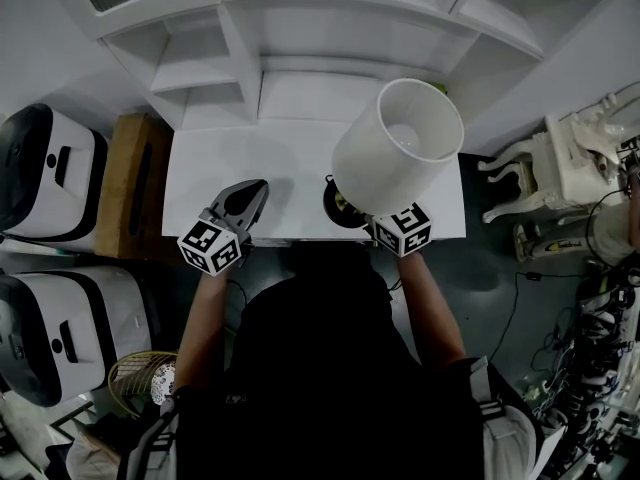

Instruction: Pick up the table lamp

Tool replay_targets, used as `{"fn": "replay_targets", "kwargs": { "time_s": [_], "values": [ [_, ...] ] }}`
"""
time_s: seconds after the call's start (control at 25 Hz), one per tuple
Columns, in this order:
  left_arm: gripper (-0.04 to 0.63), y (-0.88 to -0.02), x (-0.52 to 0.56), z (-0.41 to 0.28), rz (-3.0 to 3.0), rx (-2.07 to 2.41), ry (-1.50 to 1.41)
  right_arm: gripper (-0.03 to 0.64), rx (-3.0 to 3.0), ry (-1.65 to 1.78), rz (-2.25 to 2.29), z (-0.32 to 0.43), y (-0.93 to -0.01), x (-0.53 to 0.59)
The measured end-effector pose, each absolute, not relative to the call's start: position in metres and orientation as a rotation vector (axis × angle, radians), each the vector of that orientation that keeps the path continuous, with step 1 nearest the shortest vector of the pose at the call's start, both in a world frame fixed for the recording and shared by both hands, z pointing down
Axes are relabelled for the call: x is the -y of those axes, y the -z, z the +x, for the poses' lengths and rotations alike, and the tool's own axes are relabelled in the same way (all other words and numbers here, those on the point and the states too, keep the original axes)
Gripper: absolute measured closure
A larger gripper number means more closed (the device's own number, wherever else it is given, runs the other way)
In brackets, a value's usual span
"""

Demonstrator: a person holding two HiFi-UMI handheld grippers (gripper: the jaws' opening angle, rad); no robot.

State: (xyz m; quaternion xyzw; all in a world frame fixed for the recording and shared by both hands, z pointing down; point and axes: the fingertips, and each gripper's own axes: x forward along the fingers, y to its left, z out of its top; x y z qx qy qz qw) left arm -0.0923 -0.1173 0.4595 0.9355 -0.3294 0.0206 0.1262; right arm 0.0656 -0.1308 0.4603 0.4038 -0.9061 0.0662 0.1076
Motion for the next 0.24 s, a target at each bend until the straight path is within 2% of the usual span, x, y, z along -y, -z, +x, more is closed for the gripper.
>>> {"fn": "replay_targets", "kwargs": {
  "time_s": [0.24],
  "values": [
    [0.584, -0.4589, 0.1183, -0.0862, 2.723, 0.955, -0.064, 0.545, 2.667, -0.191, 1.190, 0.0710, -0.4594, 0.1316]
  ]
}}
